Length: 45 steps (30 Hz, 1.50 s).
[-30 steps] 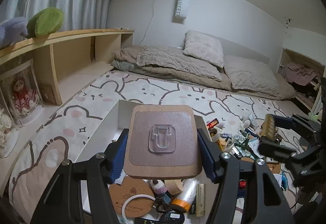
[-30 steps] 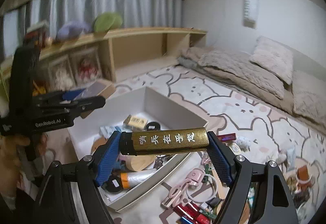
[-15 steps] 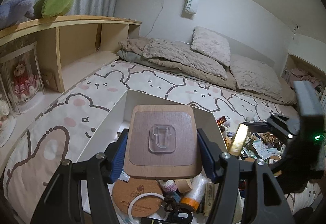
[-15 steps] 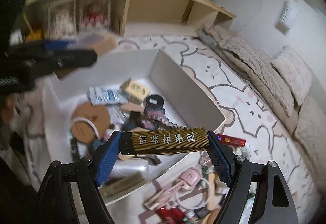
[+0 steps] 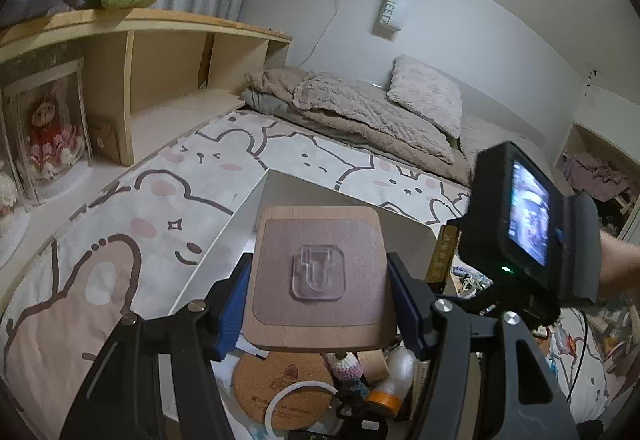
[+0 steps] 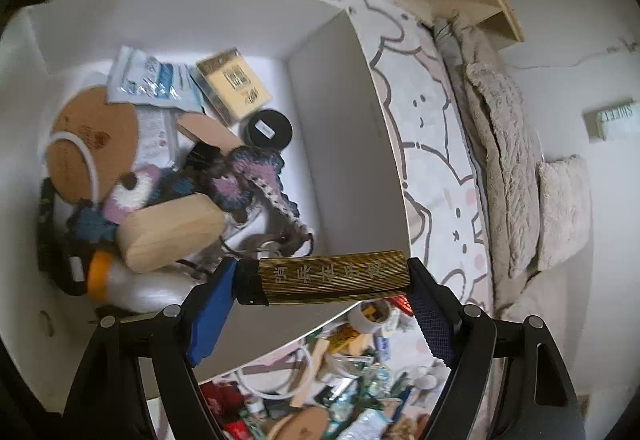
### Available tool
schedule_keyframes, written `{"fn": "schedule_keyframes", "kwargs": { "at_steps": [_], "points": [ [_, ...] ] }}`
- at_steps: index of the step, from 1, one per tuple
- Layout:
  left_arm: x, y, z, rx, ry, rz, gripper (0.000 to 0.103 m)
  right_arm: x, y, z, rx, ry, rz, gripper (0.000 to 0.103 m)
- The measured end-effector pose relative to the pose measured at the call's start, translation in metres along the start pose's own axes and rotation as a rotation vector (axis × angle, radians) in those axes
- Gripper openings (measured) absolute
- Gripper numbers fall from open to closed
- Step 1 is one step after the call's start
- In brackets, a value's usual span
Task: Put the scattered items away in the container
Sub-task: 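Tilt the right gripper over the box and open it to drop the tube, then lower the wooden pad into the box and open the left gripper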
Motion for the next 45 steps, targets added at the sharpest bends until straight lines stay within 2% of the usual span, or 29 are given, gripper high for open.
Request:
{"fn": "schedule_keyframes", "kwargs": {
  "at_steps": [4,9,13,15,16,18,21,26,30,33,39,45],
  "points": [
    [-0.003,0.005,0.005,-0.001,-0.009,0.014,0.063,0.005,0.016,0.008,-0.002,-0.107,0.104,0.082],
    [-0.004,0.006,0.007,-0.004,-0.013,0.014,0.063,0.002,0.036,0.008,-0.006,-0.152,0.229,0.082],
    [-0.005,0.008,0.009,-0.003,-0.017,0.016,0.063,-0.003,0.05,0.004,-0.047,-0.174,0.307,0.082],
    [-0.006,0.008,0.009,-0.003,-0.019,0.017,0.063,-0.007,0.058,0.002,-0.096,-0.204,0.345,0.084],
    [-0.006,0.009,0.009,-0.003,-0.019,0.018,0.063,-0.008,0.06,0.001,-0.127,-0.216,0.357,0.092],
    [-0.007,0.01,0.009,-0.003,-0.019,0.019,0.063,-0.006,0.06,0.001,-0.175,-0.233,0.349,0.103],
    [-0.007,0.011,0.009,-0.003,-0.017,0.021,0.063,-0.004,0.056,0.001,-0.222,-0.264,0.346,0.103],
    [-0.008,0.01,0.007,-0.006,-0.012,0.022,0.063,-0.002,0.049,-0.001,-0.237,-0.275,0.337,0.103],
    [-0.009,0.01,0.007,-0.008,-0.012,0.023,0.063,-0.001,0.04,-0.008,-0.249,-0.249,0.297,0.103],
    [-0.009,0.01,0.006,-0.01,-0.012,0.026,0.063,0.005,0.027,-0.014,-0.224,-0.185,0.218,0.103],
    [-0.01,0.01,0.007,-0.007,-0.015,0.028,0.063,0.004,-0.011,-0.006,-0.078,-0.019,-0.013,0.103],
    [-0.013,0.015,0.006,-0.003,-0.015,0.044,0.063,-0.009,-0.031,0.009,0.049,0.151,-0.187,0.103]
  ]
}}
Point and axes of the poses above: each gripper's, at about its wrist camera, not at the fingertips, and y roughly the way its jaws point, z to its left, x to its top, the point moved 5 cm from there along y, roughly the way its jaws point, and after that the axes turned 5 degrees about x, right-handed, at the moved point
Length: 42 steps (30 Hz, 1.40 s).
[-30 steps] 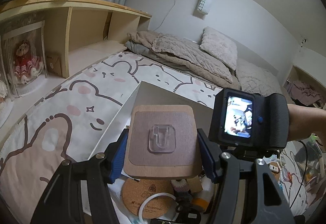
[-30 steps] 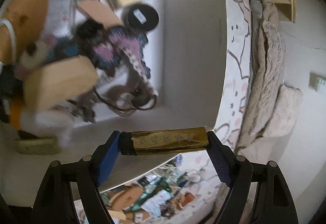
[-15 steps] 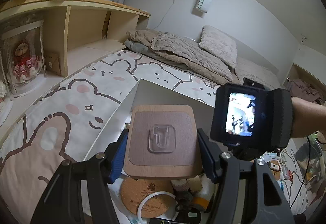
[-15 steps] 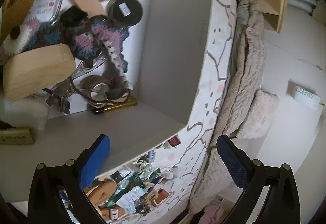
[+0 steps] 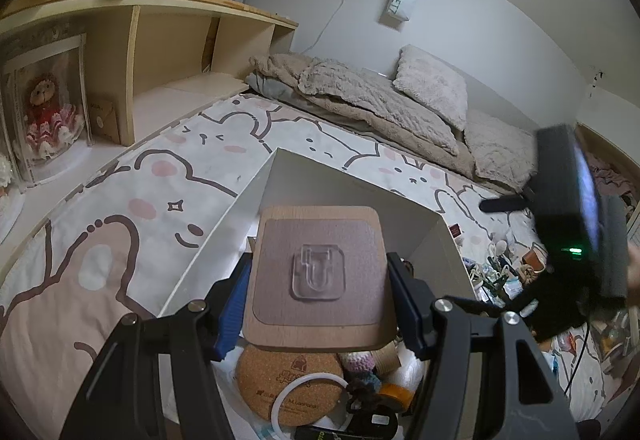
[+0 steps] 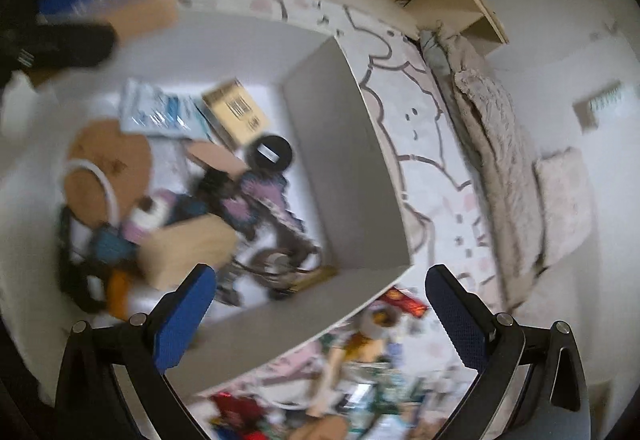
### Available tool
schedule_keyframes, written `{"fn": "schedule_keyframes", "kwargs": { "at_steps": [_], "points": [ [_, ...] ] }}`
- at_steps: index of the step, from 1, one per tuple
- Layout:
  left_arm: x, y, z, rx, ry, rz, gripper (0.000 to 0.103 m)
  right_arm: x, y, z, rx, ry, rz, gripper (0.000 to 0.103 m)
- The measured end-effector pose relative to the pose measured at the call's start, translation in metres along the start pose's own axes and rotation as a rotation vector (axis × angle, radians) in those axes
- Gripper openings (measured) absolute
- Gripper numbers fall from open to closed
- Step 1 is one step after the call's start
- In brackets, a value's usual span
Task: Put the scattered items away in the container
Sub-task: 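Lower the wooden pad into the box and open the left gripper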
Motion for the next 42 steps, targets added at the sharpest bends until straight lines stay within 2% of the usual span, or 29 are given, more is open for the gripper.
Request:
{"fn": "schedule_keyframes", "kwargs": {
  "at_steps": [4,14,18,22,25,32,39,42],
  "points": [
    [-0.004,0.004,-0.005,0.001,0.011,0.015,0.063,-0.014,-0.011,0.006,0.038,0.079,-0.076,0.103],
    [-0.02,0.015,-0.018,0.017,0.045,0.06,0.063,-0.057,-0.051,0.006,0.176,0.319,-0.353,0.103],
    [-0.022,0.018,-0.026,0.026,0.069,0.064,0.063,-0.077,-0.076,0.008,0.187,0.399,-0.505,0.103],
    [-0.022,0.019,-0.035,0.03,0.094,0.066,0.063,-0.102,-0.095,0.016,0.227,0.452,-0.614,0.103],
    [-0.018,0.02,-0.044,0.041,0.119,0.06,0.063,-0.119,-0.099,0.02,0.251,0.481,-0.646,0.103],
    [-0.008,0.026,-0.061,0.054,0.163,0.079,0.063,-0.159,-0.097,0.03,0.268,0.544,-0.65,0.103],
    [0.023,0.049,-0.082,0.059,0.214,0.187,0.063,-0.195,-0.099,0.035,0.272,0.585,-0.653,0.103],
    [0.034,0.065,-0.092,0.067,0.239,0.258,0.063,-0.208,-0.099,0.032,0.285,0.606,-0.647,0.103]
  ]
}}
Point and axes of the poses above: each gripper's, at about its wrist camera, not at the fingertips, and y roughly the way its jaws point, z to its left, x to its top, the point moved 5 cm from there along y, roughly the way its jaws point, and after that the axes turned 5 degrees about x, right-handed, at the moved point
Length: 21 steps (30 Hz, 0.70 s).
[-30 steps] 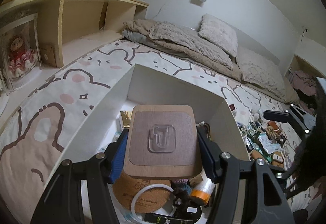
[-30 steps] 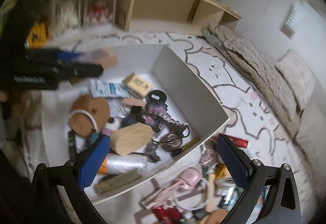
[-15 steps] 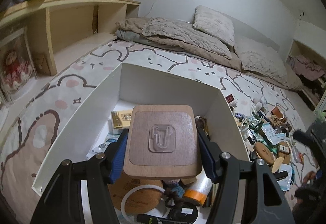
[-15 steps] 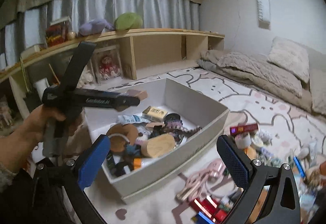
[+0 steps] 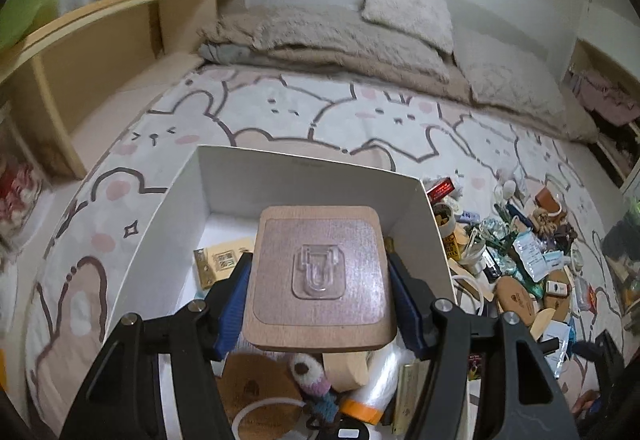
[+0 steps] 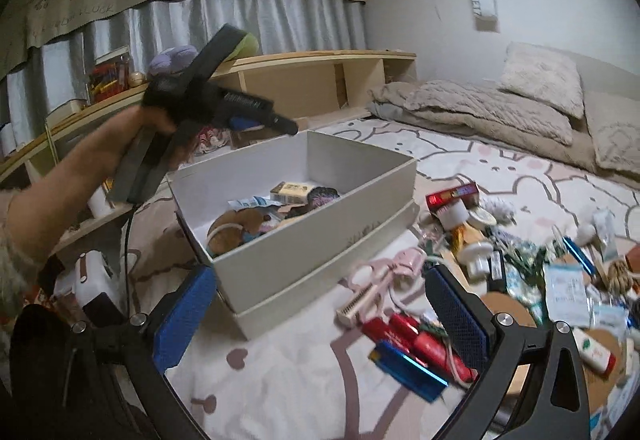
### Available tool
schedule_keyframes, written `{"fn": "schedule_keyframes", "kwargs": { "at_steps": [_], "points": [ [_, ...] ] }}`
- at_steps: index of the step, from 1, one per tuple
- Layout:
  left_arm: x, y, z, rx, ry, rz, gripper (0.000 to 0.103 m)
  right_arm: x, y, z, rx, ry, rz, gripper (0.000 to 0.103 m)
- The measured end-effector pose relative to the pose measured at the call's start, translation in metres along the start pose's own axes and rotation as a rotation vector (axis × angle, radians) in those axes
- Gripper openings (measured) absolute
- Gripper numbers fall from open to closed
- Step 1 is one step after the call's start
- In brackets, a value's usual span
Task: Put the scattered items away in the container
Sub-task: 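Lower the wooden pad into the box and open the left gripper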
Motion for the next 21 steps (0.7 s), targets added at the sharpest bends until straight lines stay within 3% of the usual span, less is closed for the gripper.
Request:
{"fn": "schedule_keyframes", "kwargs": {
  "at_steps": [9,14,21],
  "points": [
    [0.009,0.063,-0.026,0.042,0.074,0.218,0.063,-0.008,-0.025,-0.028,-0.001,0.081,-0.037,0.103],
    [0.015,0.09,-0.037,0.054,0.084,0.278,0.063,-0.011,-0.034,-0.037,0.003,0.104,-0.049,0.103],
    [0.03,0.116,-0.049,0.0,0.06,0.322,0.063,-0.018,-0.034,-0.052,0.029,0.15,-0.039,0.103]
  ]
}}
Point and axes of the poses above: each gripper's, at about its wrist camera, not at the fingertips, and y roughly the way its jaws point, z to its left, x to its top, the point moved 5 cm from there along y, roughly the way its jaws point, and after that the axes turned 5 degrees about x, right-handed, at the moved point
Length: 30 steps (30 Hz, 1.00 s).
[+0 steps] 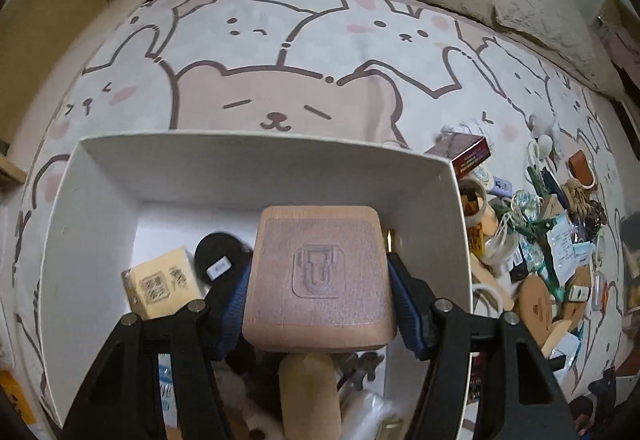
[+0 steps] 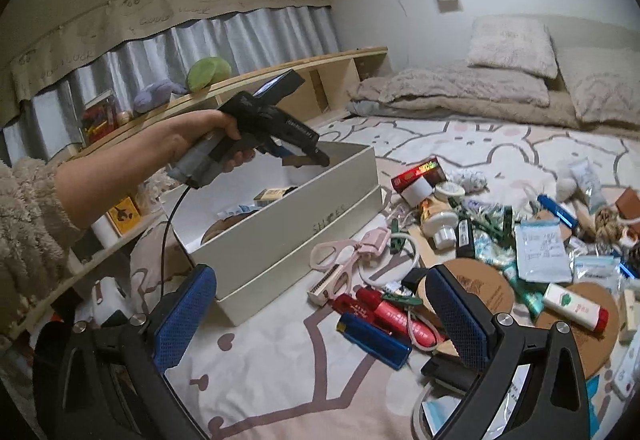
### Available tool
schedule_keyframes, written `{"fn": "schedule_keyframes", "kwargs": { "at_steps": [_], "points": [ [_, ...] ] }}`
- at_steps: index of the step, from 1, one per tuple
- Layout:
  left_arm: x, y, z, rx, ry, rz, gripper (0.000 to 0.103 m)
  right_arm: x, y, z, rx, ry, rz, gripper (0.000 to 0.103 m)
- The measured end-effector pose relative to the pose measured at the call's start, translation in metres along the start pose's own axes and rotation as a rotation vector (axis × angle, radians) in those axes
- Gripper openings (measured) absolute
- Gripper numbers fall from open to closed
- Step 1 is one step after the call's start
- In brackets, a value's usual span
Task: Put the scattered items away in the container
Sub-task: 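Lower the wooden pad into the box and open the left gripper, then withdraw both open grippers up and away from the box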
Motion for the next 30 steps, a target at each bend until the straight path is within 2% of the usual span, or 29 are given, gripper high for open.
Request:
{"fn": "schedule_keyframes", "kwargs": {
  "at_steps": [6,8,9,10,15,22,25,30],
  "points": [
    [0.006,0.023,-0.01,-0.119,-0.025,0.039,0.064,-0.005,0.003,-0.011,0.014,0.043,0.015,0.103],
    [0.006,0.027,-0.011,-0.114,-0.032,0.038,0.082,-0.005,0.004,-0.012,0.022,0.048,0.023,0.103],
    [0.006,0.027,-0.011,-0.102,-0.038,0.03,0.096,-0.005,0.005,-0.011,0.022,0.045,0.025,0.103],
    [0.006,0.026,-0.01,-0.091,-0.044,0.019,0.098,-0.005,0.005,-0.01,0.021,0.04,0.027,0.103],
    [0.003,0.013,-0.002,-0.081,-0.07,-0.013,0.098,-0.002,0.006,0.0,0.022,0.01,0.03,0.103],
    [-0.012,-0.006,0.006,-0.039,-0.048,-0.048,0.098,0.008,-0.001,0.018,0.017,-0.025,0.016,0.103],
    [-0.022,-0.018,0.009,-0.055,-0.068,-0.08,0.098,0.013,-0.007,0.027,0.015,-0.039,0.003,0.103],
    [-0.042,-0.043,0.018,0.015,-0.107,-0.172,0.098,0.019,-0.013,0.04,0.015,-0.047,-0.013,0.103]
  ]
}}
Point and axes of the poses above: each gripper's, at about its wrist camera, not at the fingertips, and y roughly the way its jaws point, z to its left, x to its top, the point moved 5 cm from there along y, roughly the way its jaws point, and after that the axes turned 5 degrees about x, right-handed, at the moved point
